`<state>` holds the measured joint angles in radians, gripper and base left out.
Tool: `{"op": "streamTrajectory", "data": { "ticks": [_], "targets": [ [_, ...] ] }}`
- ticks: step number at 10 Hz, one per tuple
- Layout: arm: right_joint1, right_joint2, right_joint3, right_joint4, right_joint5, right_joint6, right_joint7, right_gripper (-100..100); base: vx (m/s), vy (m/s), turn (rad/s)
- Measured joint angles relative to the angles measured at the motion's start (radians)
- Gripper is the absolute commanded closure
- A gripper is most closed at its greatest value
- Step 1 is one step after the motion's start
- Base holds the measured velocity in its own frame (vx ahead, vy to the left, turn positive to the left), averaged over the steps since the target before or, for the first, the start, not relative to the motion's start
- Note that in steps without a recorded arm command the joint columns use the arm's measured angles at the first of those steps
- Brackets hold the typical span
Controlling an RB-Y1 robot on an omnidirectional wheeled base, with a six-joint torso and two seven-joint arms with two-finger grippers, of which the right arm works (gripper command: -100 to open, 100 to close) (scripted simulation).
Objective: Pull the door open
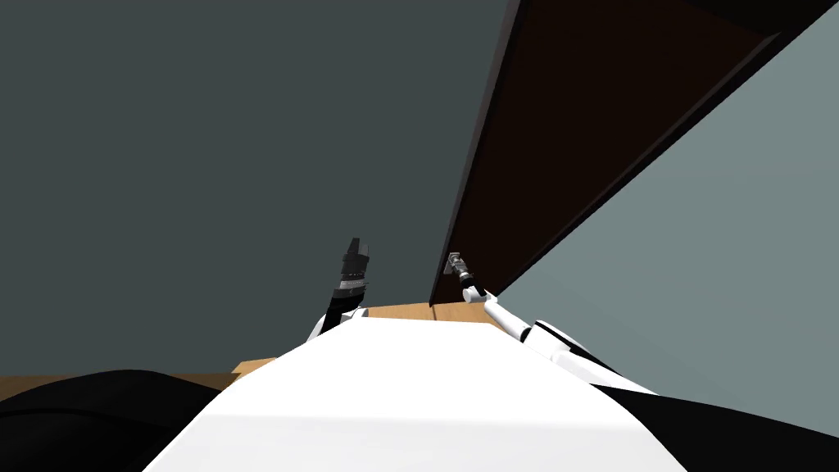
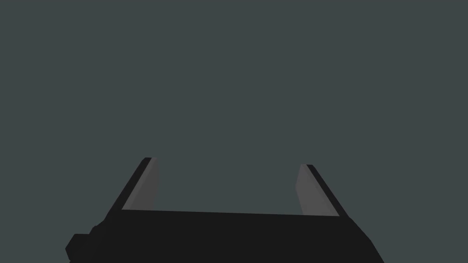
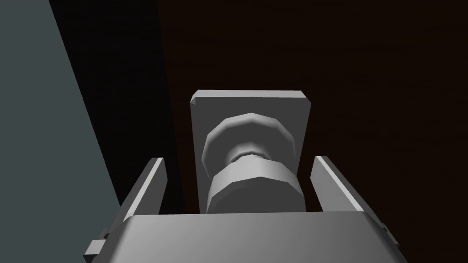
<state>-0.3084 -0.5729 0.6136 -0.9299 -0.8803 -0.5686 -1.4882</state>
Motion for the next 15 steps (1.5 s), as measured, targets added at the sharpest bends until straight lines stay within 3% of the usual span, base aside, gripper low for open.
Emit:
{"op": "streamTrajectory", "data": {
  "ticks": [1,7,10,15],
  "targets": [
    [0.004,-0.002,-0.001,-0.002,-0.001,0.0,0.0,100,-0.012,-0.001,-0.017],
    [0.0,-0.002,-0.001,0.001,0.0,0.0,0.0,100,-0.021,-0.013,0.009],
    [-0.001,-0.033,0.035,-0.028,0.005,-0.014,-0.025,100,-0.177,-0.102,0.047],
    [0.004,-0.077,0.126,-0.072,0.021,-0.035,-0.08,100,-0.176,-0.146,0.053]
  ]
}}
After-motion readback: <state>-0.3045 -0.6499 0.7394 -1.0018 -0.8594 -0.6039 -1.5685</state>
